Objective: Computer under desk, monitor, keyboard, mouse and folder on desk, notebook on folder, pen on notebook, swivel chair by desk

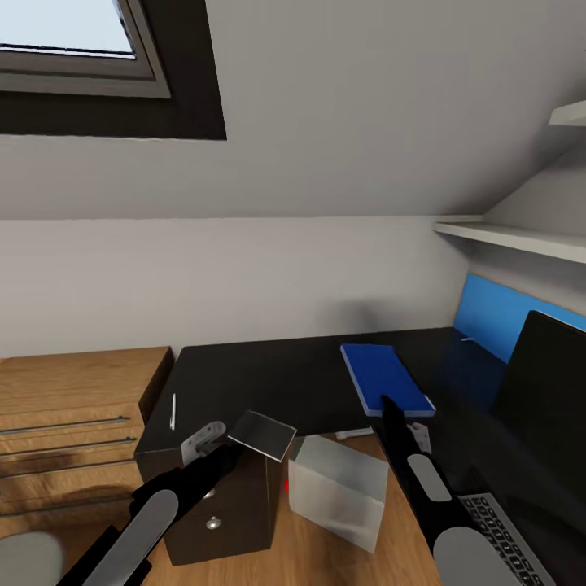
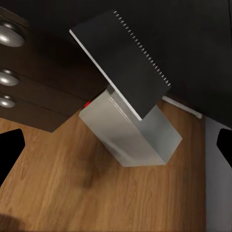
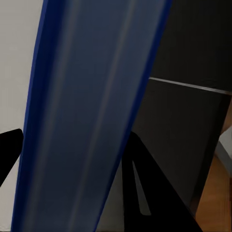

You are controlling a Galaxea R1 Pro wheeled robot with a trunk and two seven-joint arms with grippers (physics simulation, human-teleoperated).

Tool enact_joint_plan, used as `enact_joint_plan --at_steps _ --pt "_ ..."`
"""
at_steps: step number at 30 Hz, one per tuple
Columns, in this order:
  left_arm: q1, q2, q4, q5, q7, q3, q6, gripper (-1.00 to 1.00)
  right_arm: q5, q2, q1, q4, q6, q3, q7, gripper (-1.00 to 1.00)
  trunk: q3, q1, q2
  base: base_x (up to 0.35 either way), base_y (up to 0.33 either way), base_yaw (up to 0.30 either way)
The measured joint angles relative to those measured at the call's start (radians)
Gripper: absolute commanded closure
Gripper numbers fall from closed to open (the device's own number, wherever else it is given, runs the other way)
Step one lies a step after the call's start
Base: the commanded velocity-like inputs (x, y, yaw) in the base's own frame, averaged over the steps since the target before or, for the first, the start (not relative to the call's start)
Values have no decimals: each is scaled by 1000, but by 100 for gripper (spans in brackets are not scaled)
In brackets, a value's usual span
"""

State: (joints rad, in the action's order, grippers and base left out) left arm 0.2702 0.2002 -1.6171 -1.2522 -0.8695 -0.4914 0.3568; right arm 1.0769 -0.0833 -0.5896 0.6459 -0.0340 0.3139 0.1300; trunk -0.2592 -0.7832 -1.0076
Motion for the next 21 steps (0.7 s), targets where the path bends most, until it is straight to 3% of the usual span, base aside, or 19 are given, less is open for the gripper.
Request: enact_joint_plan --at_steps 3,14,21 --pt "0 0 0 0 0 0 0 -100 0 1 0 0 6 -15 0 100 -9 -12 -21 0 0 0" --pt "0 -1 0 0 0 -1 0 -100 0 4 0 -6 10 -15 -9 100 -44 -54 -98 0 0 0" --pt "0 -2 0 0 0 -1 0 -100 1 22 0 -10 45 -12 -89 100 -66 -81 -147 0 0 0"
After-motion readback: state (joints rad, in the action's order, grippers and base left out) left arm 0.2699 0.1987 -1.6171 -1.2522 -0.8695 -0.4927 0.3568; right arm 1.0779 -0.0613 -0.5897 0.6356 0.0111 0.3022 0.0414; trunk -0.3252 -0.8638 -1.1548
